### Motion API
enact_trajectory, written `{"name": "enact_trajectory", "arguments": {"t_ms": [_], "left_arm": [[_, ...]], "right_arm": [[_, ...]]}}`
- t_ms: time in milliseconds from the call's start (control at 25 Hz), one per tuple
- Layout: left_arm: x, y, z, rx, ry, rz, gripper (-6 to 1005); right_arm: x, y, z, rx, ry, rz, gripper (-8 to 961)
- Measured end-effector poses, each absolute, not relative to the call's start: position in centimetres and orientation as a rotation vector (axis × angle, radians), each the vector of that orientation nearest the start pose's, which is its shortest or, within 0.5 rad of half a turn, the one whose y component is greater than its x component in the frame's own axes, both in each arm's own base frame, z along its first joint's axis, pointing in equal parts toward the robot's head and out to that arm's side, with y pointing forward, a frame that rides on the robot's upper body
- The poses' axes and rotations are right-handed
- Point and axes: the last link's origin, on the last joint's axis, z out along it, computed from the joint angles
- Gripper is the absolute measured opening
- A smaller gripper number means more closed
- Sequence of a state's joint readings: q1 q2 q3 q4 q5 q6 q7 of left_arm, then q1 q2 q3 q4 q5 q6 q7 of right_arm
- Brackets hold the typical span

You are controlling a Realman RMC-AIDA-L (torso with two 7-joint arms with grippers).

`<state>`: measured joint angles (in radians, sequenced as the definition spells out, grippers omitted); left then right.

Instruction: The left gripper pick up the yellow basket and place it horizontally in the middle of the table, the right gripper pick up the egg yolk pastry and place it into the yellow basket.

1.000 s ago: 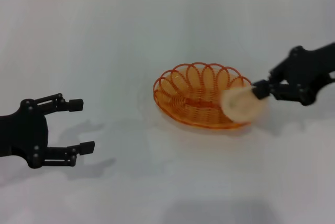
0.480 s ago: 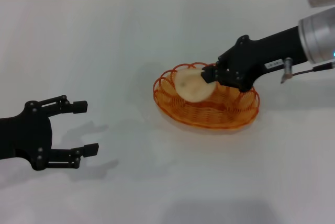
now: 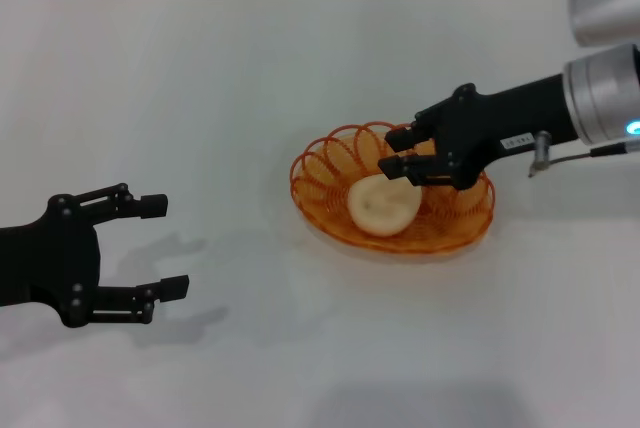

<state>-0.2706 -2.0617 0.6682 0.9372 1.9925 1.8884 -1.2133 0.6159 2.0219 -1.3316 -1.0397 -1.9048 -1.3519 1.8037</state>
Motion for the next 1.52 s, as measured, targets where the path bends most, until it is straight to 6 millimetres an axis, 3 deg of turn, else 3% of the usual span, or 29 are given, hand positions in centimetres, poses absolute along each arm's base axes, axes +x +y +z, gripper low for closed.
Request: {"name": "enact_trajectory", "arguments": {"t_ms": [240,400,440,600,800,1520], "left_arm": [[-29.7,24.9,5.4,-2.801,-0.325,-0.663,892],[-29.6,24.9,5.4,-2.803,-0.32,-0.666,892],[-29.5,24.9,5.4,-2.805,-0.318,-0.667,892],[-29.5,24.9,5.5,-2.818,-0.312,-0.66,892],[-29.6,24.9,6.2,-2.829,-0.302,-0.659,892],[-29.0,25.8,6.1,-2.927,-0.331,-0.594,892]], "right_arm": [[17.3,35.8,0.2,-2.919,0.294,0.405,263],[19.0,34.7,1.8,-2.918,0.276,0.469,445],[20.4,33.9,2.6,-2.909,0.268,0.517,490],[22.6,32.8,3.5,-2.884,0.259,0.602,697],[24.2,30.6,4.1,-2.958,0.151,0.702,881],[24.4,29.6,3.1,-3.062,0.104,0.643,886]]}}
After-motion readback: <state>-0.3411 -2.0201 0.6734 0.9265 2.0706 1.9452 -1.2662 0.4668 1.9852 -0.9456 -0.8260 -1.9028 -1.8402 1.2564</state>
